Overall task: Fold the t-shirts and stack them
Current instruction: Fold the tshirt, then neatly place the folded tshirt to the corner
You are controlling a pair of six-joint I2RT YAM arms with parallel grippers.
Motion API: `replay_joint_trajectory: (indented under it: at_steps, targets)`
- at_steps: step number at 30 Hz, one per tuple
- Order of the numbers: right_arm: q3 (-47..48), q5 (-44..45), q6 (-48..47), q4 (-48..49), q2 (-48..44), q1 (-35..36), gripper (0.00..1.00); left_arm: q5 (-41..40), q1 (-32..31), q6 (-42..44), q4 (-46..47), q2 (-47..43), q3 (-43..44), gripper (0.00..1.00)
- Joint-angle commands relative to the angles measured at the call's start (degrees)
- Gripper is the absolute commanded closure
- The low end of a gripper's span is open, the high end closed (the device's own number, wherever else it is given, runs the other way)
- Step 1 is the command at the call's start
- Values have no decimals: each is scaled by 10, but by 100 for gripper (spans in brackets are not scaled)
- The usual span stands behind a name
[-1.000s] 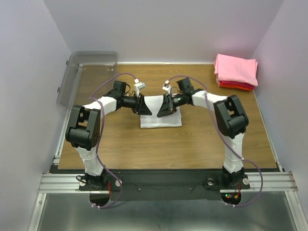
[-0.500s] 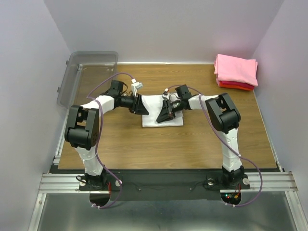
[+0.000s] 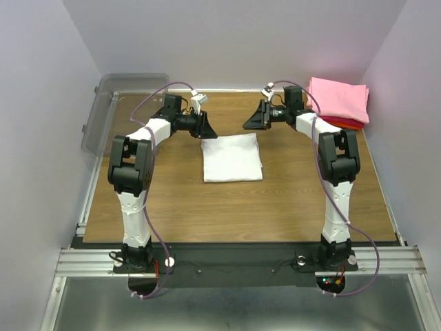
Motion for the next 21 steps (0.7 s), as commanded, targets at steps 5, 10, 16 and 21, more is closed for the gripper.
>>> replay_joint_trajectory:
  at_steps: [5, 10, 16, 21]
  targets:
    - [32, 14, -22, -6, 128, -37, 69, -28, 6, -61, 57, 89, 44, 66]
    - [50, 52, -30, -6, 161, -52, 69, -38, 29, -87, 71, 145, 71, 66]
    - [72, 68, -22, -7, 147, -73, 65, -24, 55, -54, 12, 146, 127, 66]
    - [79, 32, 9, -6, 81, -73, 47, 6, 39, 8, 19, 20, 76, 62]
